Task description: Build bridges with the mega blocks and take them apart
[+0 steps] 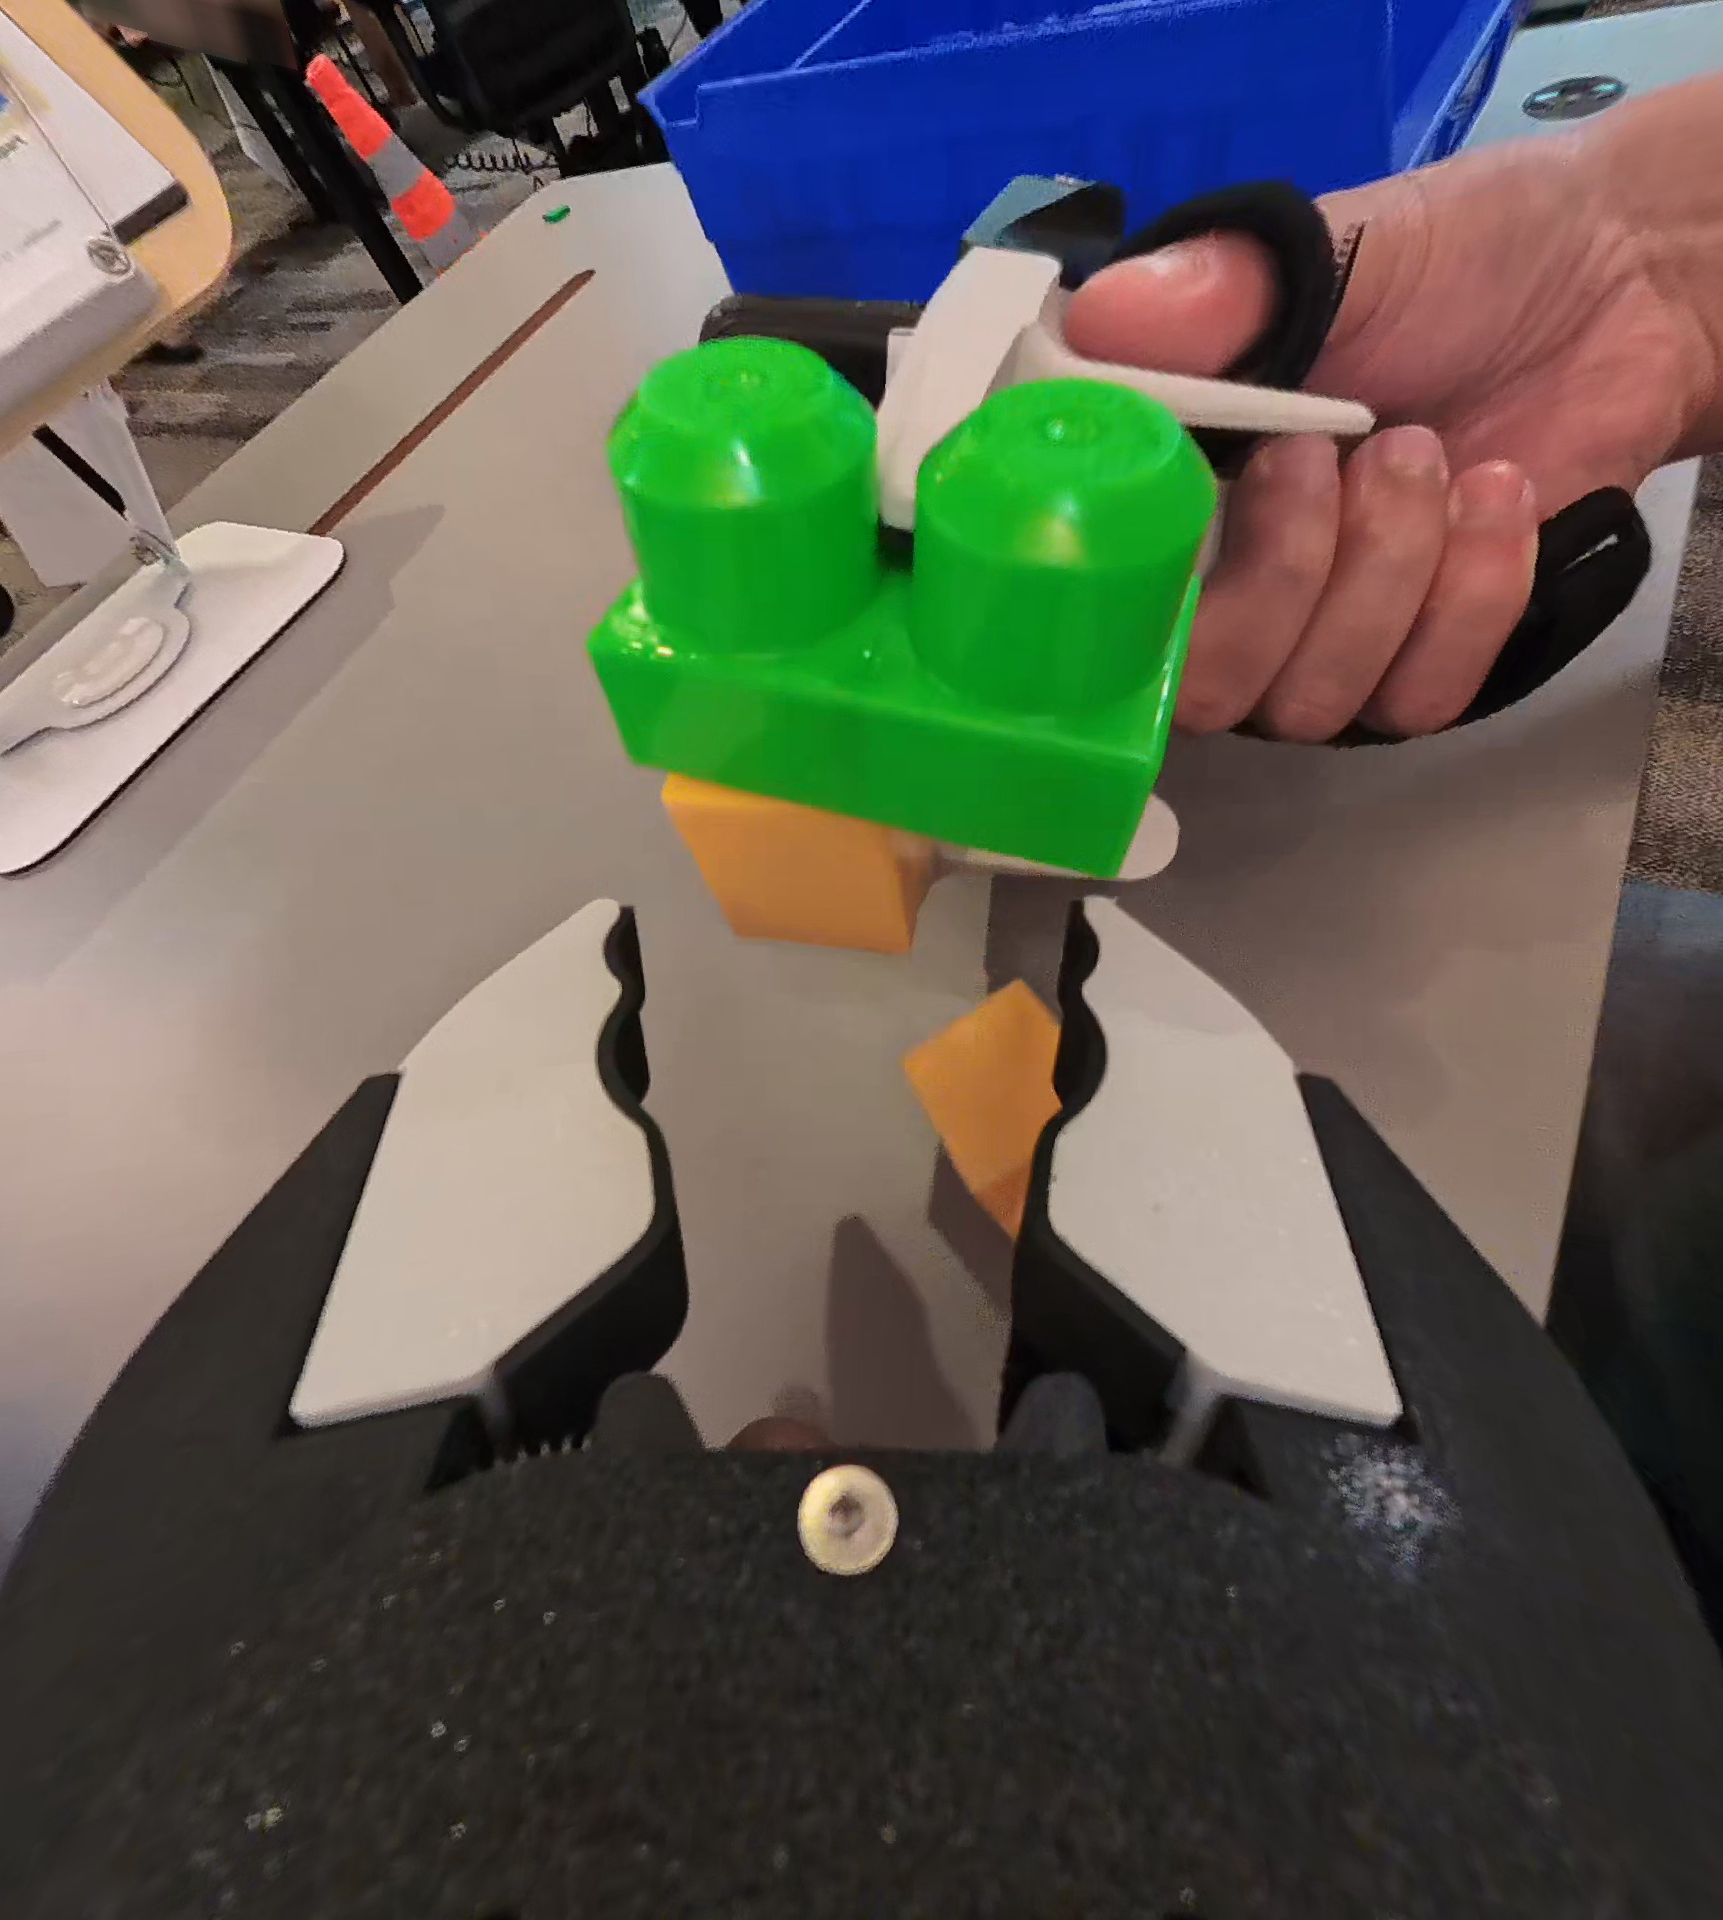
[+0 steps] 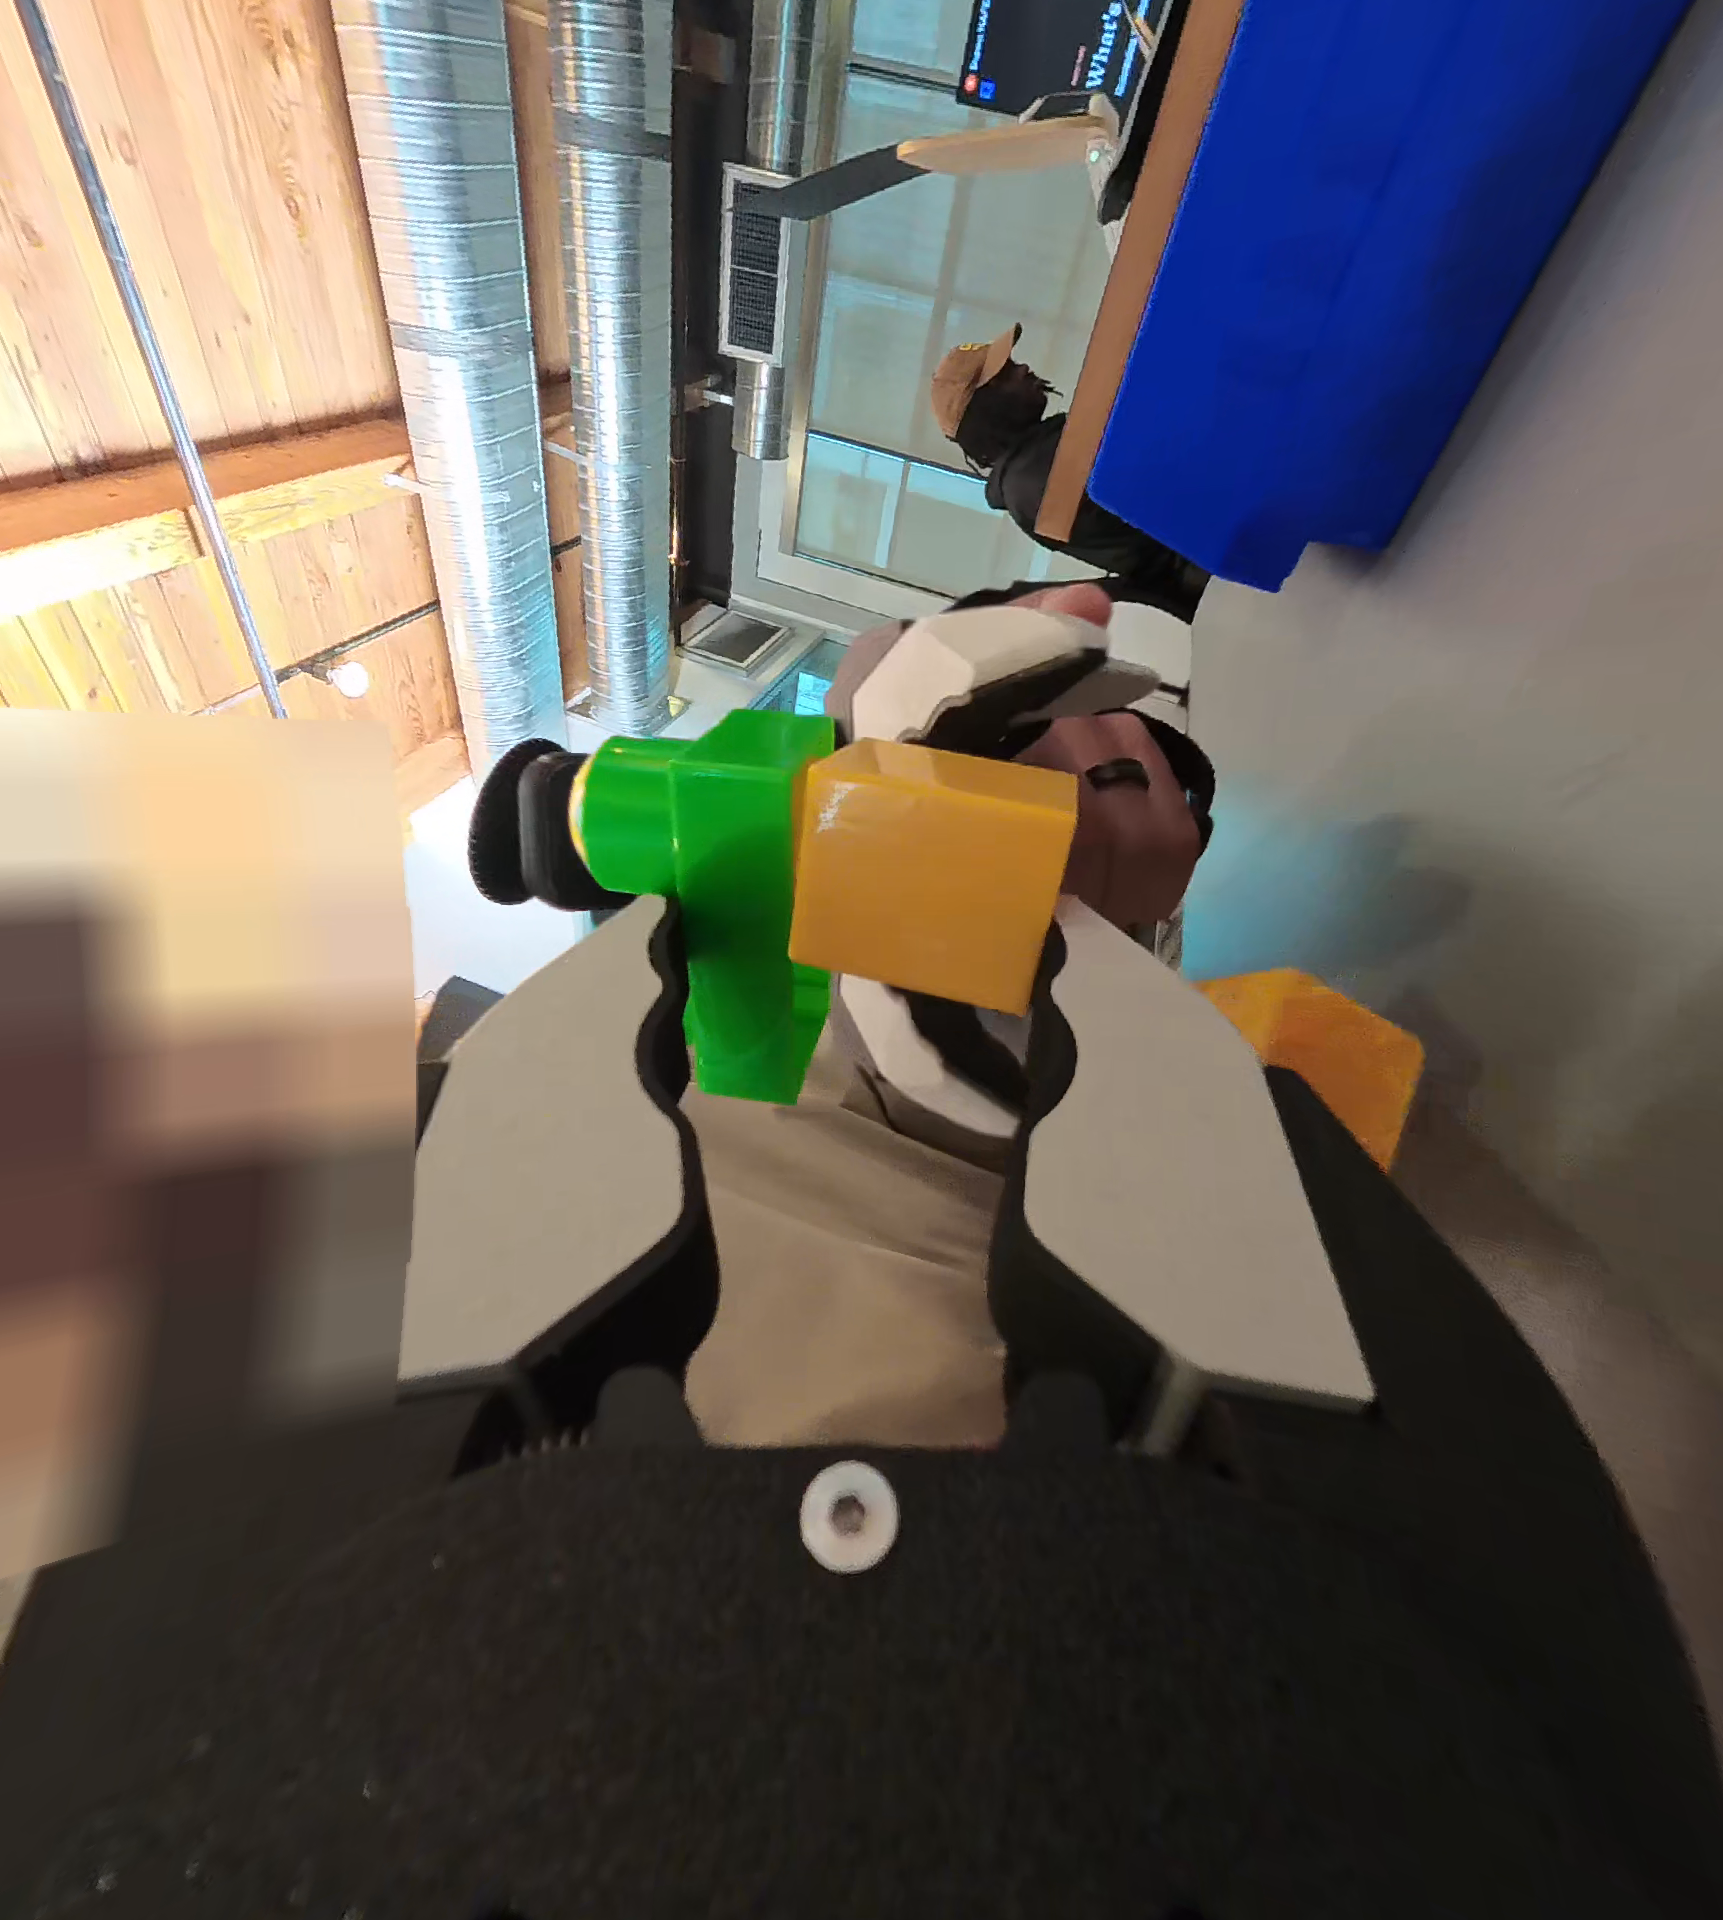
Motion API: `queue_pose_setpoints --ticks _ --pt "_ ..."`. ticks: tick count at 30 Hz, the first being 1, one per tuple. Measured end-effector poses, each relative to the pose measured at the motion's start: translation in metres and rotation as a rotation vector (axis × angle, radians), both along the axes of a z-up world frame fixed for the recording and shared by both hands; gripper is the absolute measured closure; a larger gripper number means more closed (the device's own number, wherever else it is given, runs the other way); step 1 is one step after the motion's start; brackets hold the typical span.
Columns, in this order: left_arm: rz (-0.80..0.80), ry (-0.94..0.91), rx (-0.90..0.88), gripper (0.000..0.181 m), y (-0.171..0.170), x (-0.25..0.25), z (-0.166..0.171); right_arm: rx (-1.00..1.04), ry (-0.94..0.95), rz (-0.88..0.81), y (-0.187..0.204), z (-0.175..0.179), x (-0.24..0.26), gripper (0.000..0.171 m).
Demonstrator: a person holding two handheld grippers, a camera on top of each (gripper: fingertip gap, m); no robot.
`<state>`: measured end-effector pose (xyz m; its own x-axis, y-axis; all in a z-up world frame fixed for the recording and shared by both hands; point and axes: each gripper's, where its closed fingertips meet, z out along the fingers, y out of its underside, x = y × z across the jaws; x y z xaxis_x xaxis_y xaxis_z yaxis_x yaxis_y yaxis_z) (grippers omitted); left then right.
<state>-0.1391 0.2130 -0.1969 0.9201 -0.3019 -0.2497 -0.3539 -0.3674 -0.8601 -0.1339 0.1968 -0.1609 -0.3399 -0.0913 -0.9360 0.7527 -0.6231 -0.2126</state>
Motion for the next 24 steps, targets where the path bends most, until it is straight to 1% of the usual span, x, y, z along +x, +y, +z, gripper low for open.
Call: queue_pose_setpoints --ticks 2,3,6,9,13,15,19,20,21,22,24 --pt "0.006 -0.027 0.031 0.109 0.001 -0.002 0.002 -0.003 -0.020 -0.005 0.002 -0.005 -0.002 0.108" --pt "-0.004 -0.031 0.022 0.109 0.001 0.000 0.001 -0.009 -0.031 -0.007 0.003 -0.007 -0.004 0.108" --pt "-0.009 -0.023 0.017 0.106 0.001 -0.002 0.003 -0.033 -0.029 -0.002 0.007 -0.003 -0.006 0.108" --pt "-0.017 -0.030 0.051 0.107 0.001 -0.004 0.015 -0.071 0.001 0.047 0.004 0.007 -0.002 0.108" --pt "-0.079 -0.033 0.111 0.119 -0.002 -0.001 0.033 -0.072 0.040 0.123 -0.006 0.018 0.005 0.108" --pt "-0.095 -0.029 0.113 0.127 -0.002 -0.002 0.035 -0.064 0.039 0.147 -0.011 0.019 0.007 0.108" --pt "-0.117 -0.036 0.092 0.125 -0.003 0.003 0.032 -0.062 0.041 0.147 -0.016 0.022 0.004 0.108" --pt "-0.094 -0.021 0.088 0.126 -0.002 0.001 0.031 -0.063 0.047 0.150 -0.016 0.023 0.003 0.108" --pt "-0.075 -0.002 0.097 0.132 -0.001 -0.002 0.031 -0.071 0.050 0.157 -0.017 0.024 0.003 0.108" --pt "-0.098 -0.008 0.104 0.141 -0.002 0.001 0.031 -0.082 0.053 0.157 -0.017 0.025 0.003 0.108" --pt "-0.099 -0.049 0.104 0.143 -0.003 0.002 0.032 -0.100 0.052 0.171 -0.017 0.026 0.003 0.108"
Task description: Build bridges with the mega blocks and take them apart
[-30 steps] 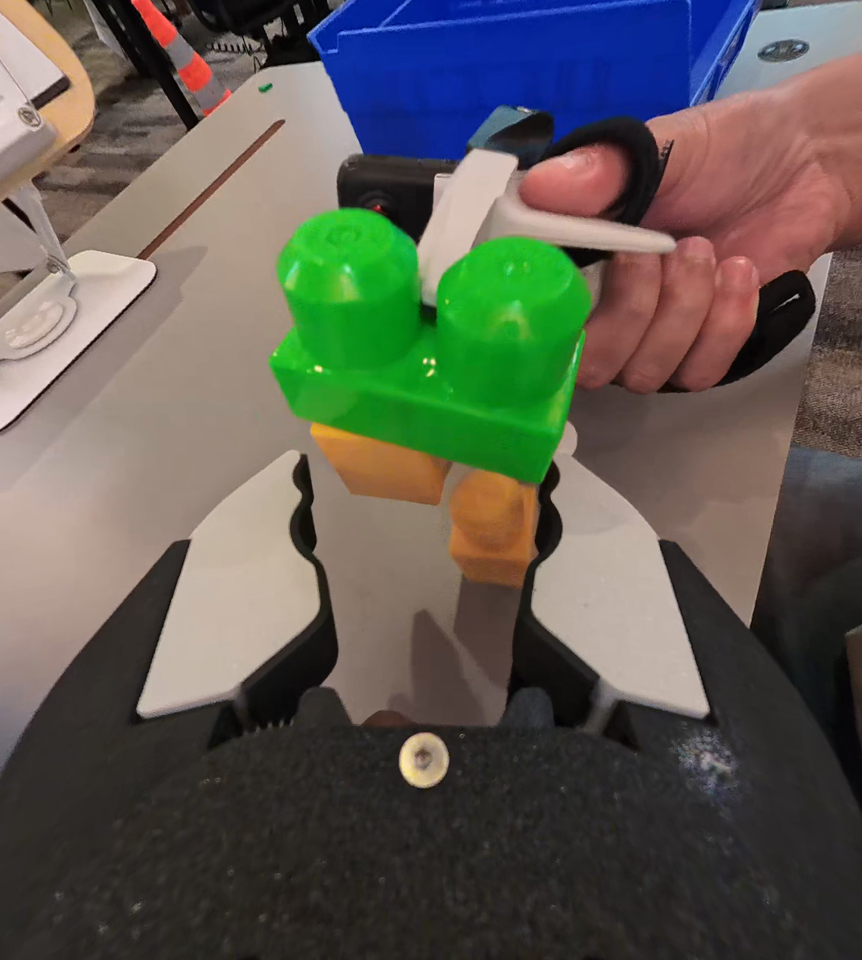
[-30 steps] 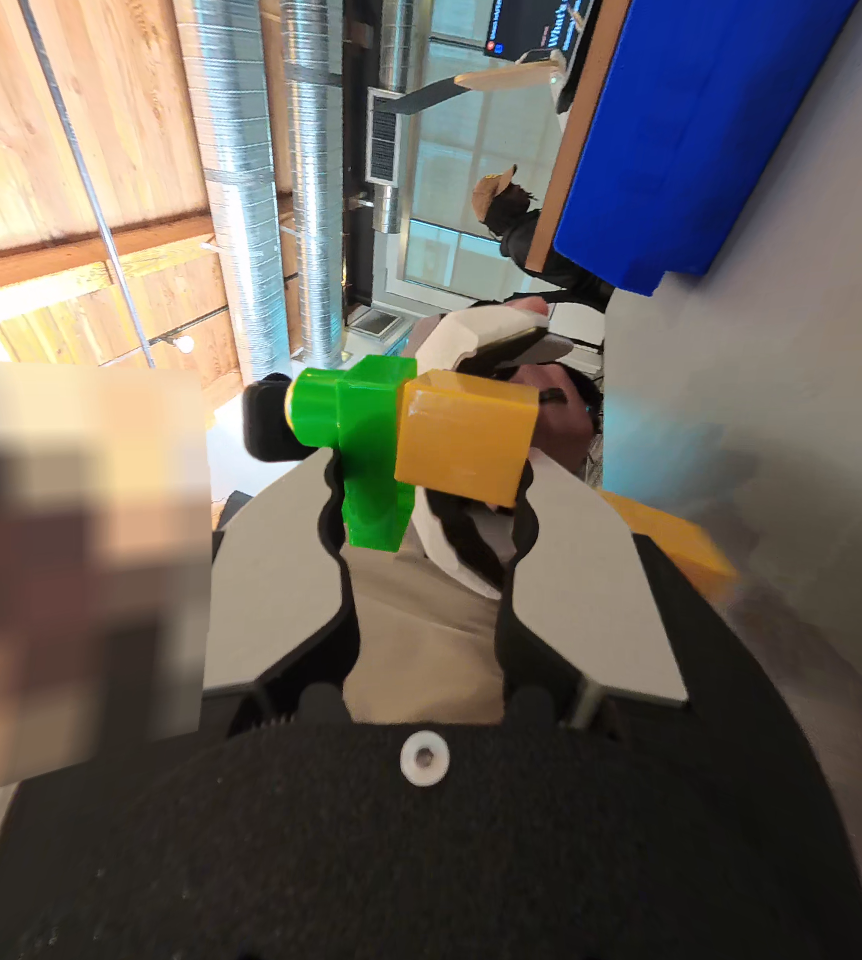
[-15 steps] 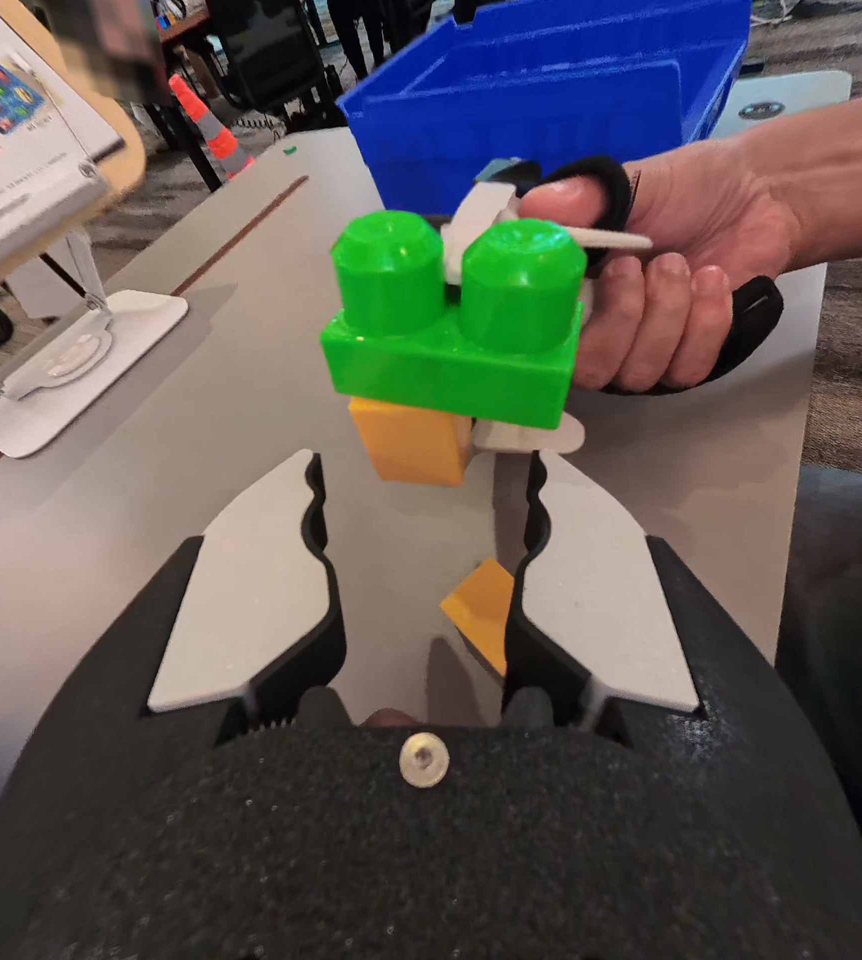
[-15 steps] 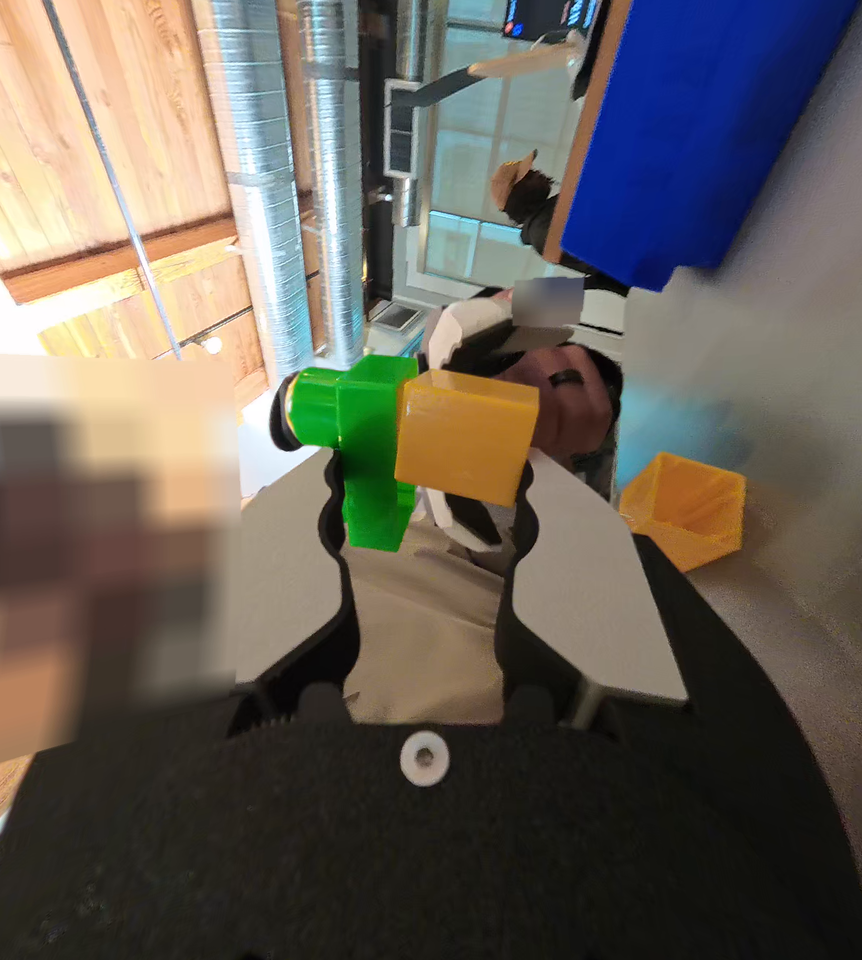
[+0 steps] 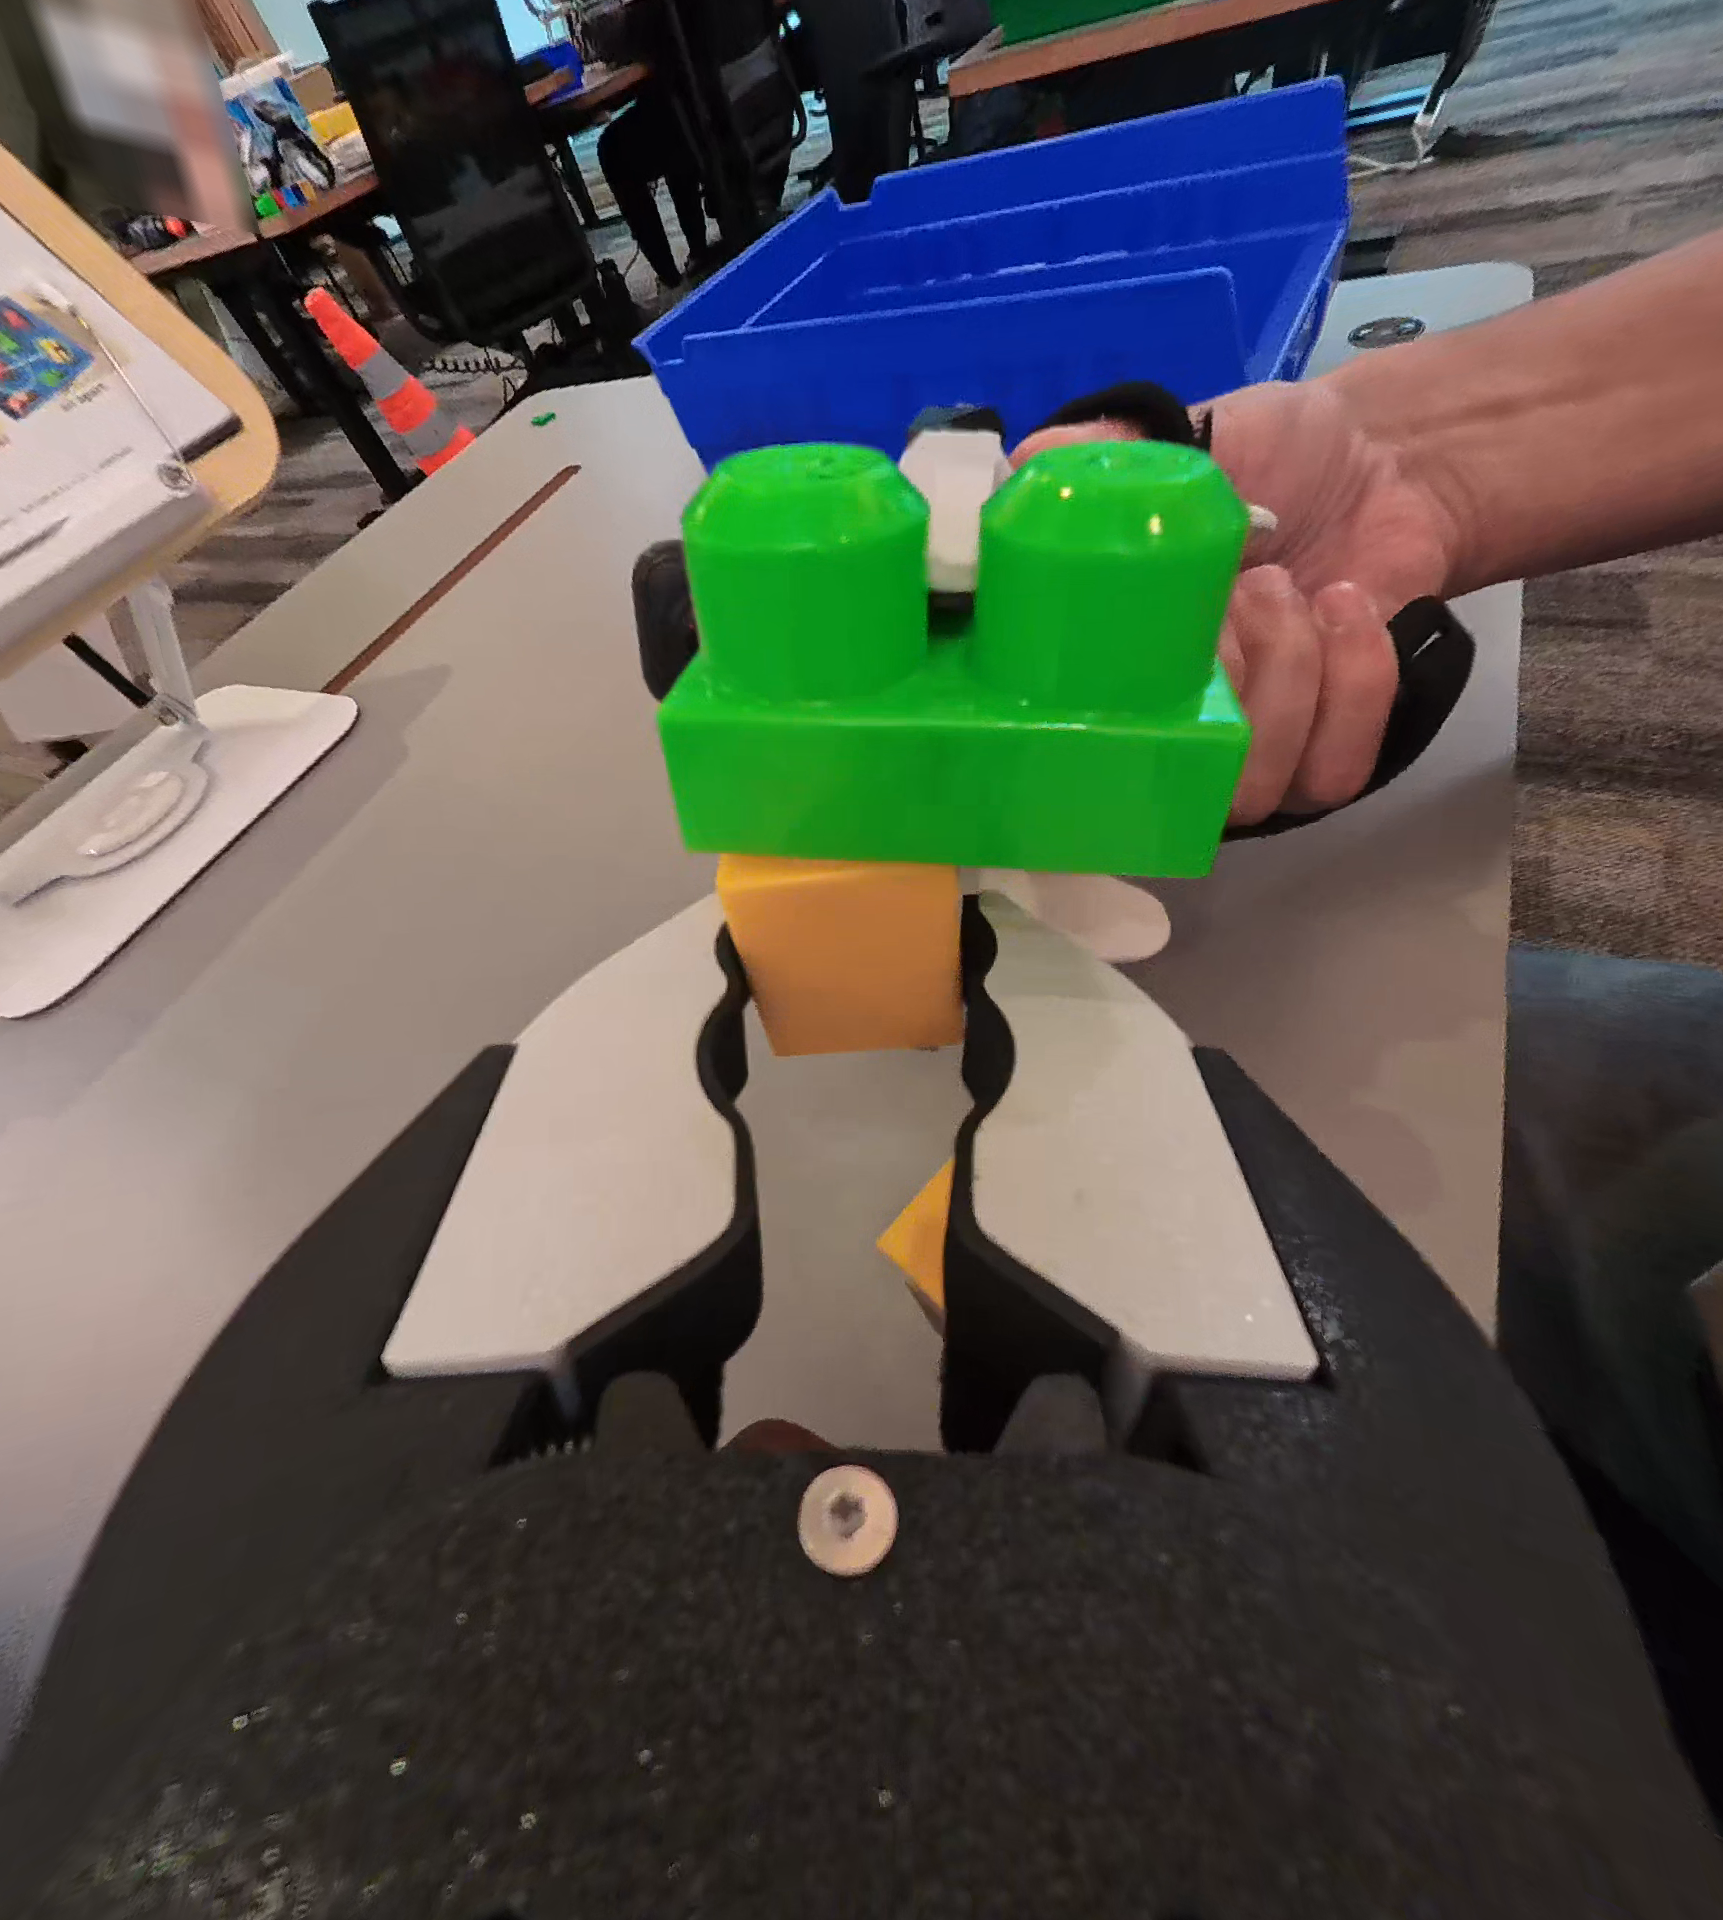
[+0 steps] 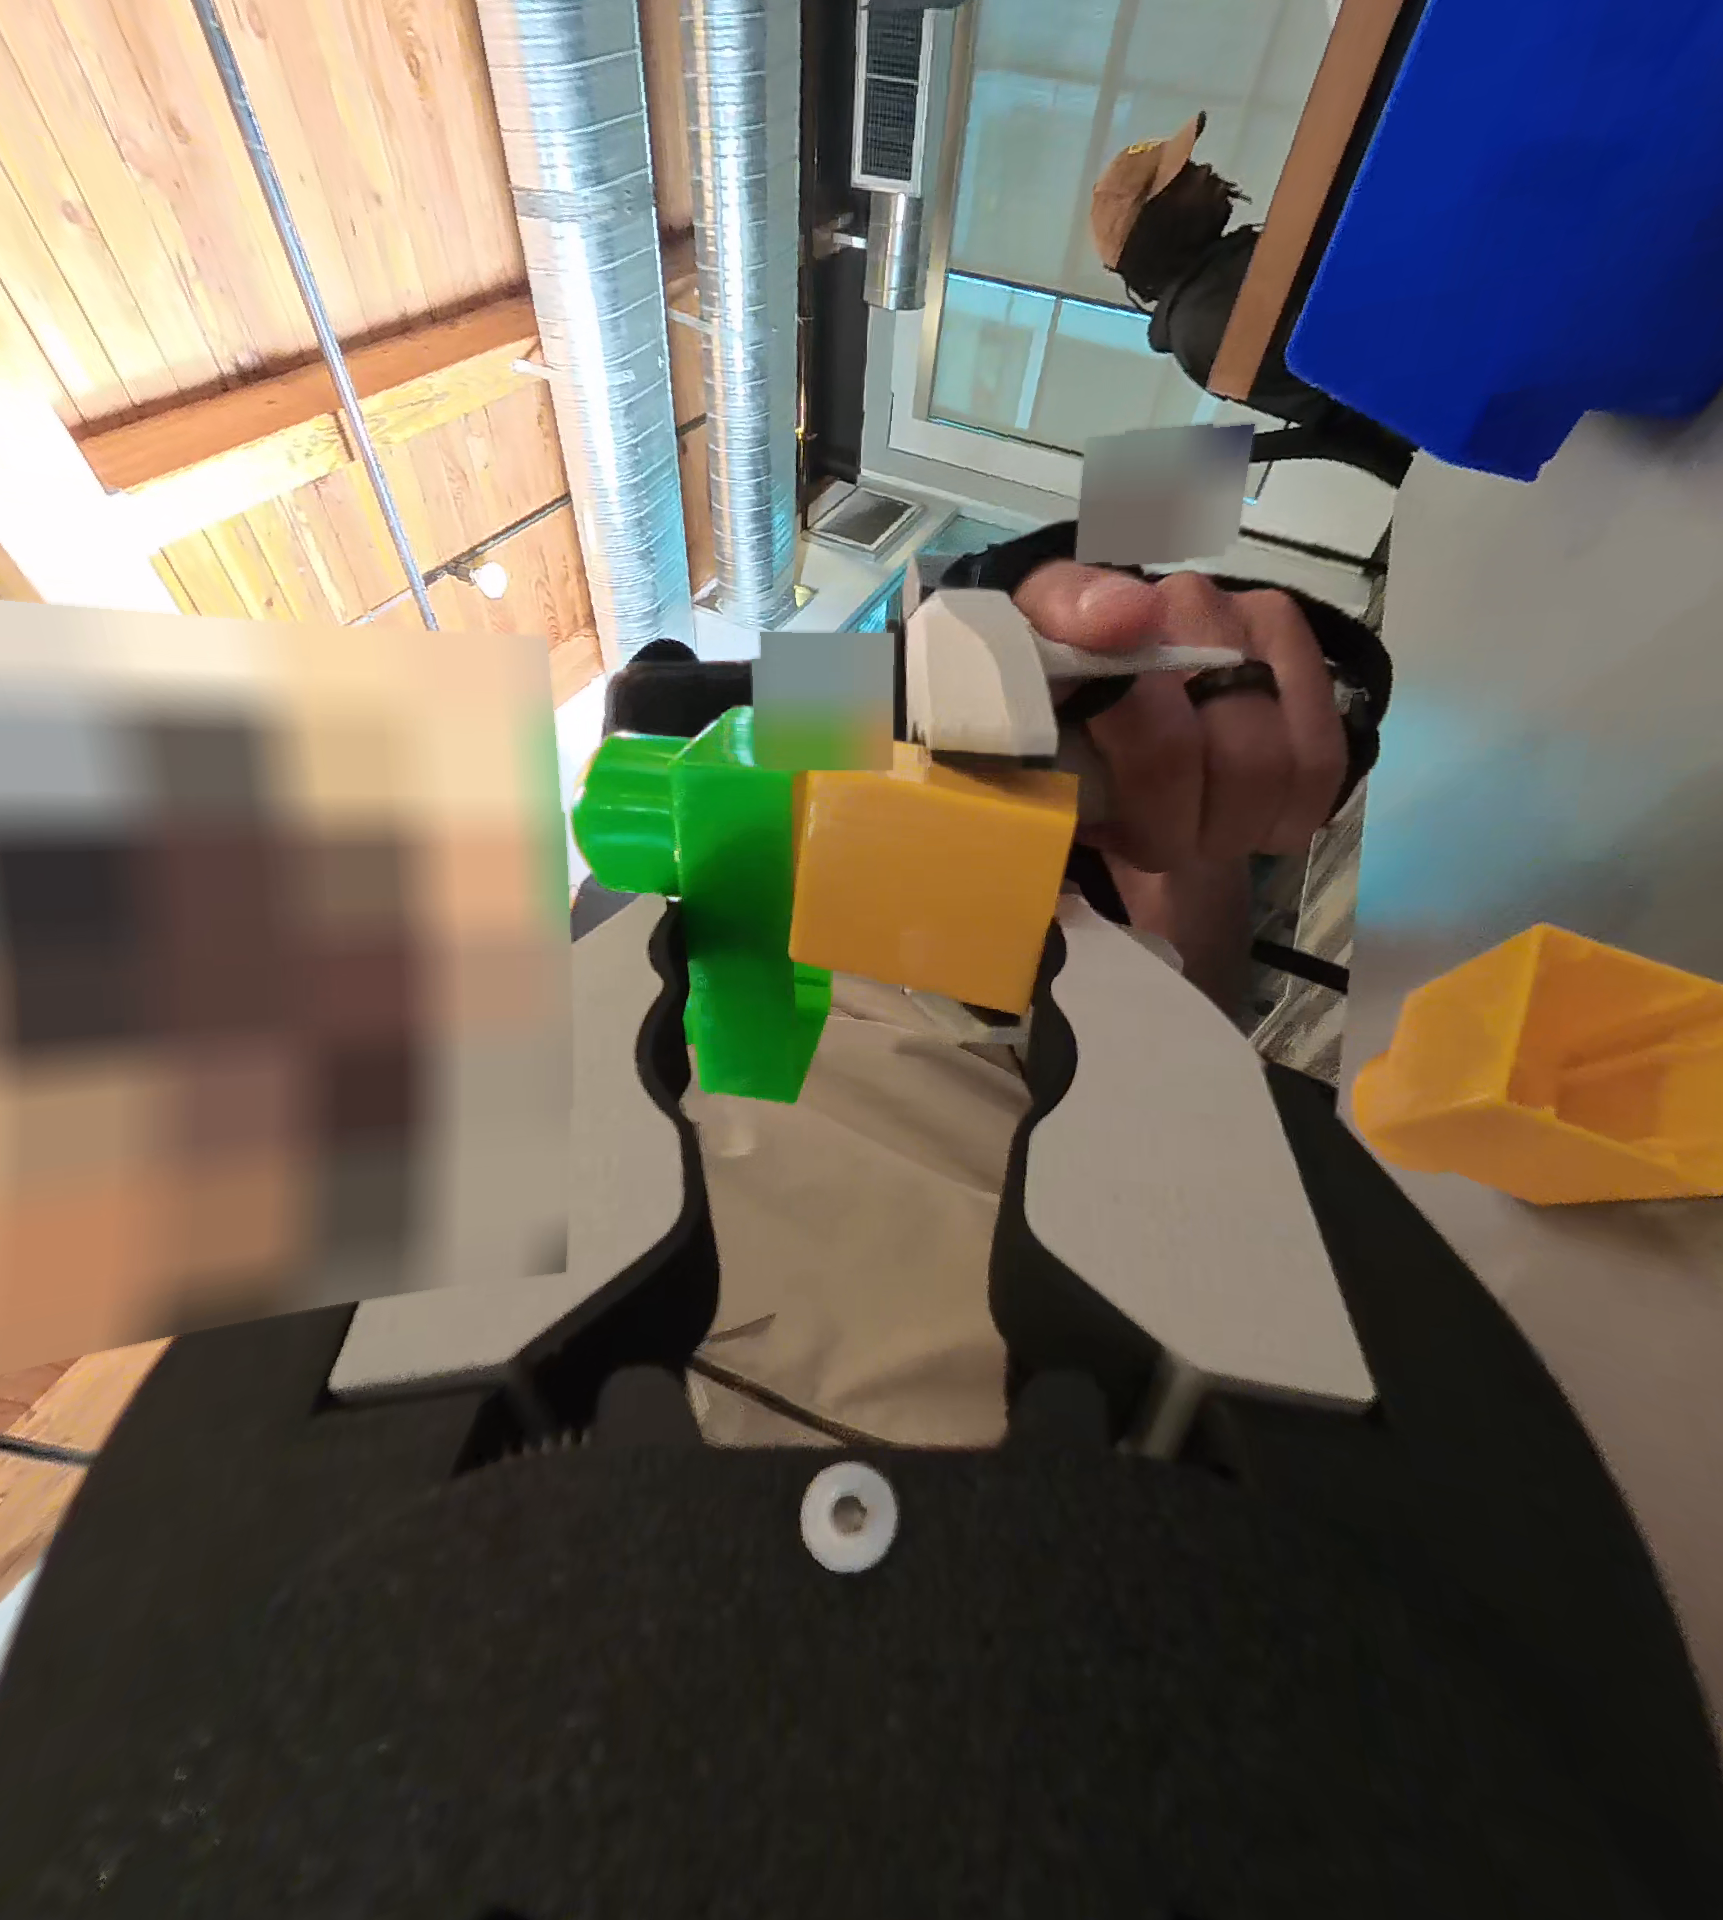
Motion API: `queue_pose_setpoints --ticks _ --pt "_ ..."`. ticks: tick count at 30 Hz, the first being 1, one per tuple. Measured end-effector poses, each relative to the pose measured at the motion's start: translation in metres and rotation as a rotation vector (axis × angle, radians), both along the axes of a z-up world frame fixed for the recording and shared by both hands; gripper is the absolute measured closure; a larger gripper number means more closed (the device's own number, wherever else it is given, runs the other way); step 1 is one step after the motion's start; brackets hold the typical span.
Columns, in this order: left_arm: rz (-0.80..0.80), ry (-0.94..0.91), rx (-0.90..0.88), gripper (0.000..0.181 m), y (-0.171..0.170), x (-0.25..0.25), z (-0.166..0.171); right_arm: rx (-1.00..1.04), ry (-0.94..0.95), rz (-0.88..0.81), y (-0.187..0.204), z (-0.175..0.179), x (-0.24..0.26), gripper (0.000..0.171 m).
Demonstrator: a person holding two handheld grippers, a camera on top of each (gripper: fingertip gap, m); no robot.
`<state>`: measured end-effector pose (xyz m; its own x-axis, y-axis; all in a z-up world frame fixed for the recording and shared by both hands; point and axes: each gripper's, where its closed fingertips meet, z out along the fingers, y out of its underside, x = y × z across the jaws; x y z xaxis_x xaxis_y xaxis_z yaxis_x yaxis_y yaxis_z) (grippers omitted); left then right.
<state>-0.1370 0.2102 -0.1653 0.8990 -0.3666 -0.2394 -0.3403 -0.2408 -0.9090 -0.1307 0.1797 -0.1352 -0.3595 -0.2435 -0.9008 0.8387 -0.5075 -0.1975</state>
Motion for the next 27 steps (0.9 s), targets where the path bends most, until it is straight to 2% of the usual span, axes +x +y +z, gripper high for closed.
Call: queue_pose_setpoints --ticks 11,14,19,23,25,27 --pt "-0.039 -0.047 -0.041 0.144 -0.006 0.002 -0.007 0.004 -0.034 0.063 -0.004 -0.007 0.002 0.108" --pt "-0.003 -0.063 -0.054 0.145 -0.003 -0.004 -0.011 0.016 -0.062 0.032 0.001 -0.010 -0.005 0.108" --pt "0.105 -0.083 -0.074 0.145 -0.002 -0.025 -0.017 0.084 -0.061 -0.081 0.017 -0.013 -0.014 0.094" --pt "0.280 -0.079 -0.111 0.145 -0.001 -0.052 -0.030 0.339 0.039 -0.219 0.024 -0.008 -0.014 0.105" --pt "0.380 -0.085 -0.131 0.145 -0.001 -0.063 -0.035 0.659 0.097 -0.348 0.026 -0.019 -0.020 0.110" --pt "0.426 -0.073 -0.135 0.145 -0.001 -0.065 -0.037 0.998 0.142 -0.504 0.032 -0.031 -0.027 0.100"
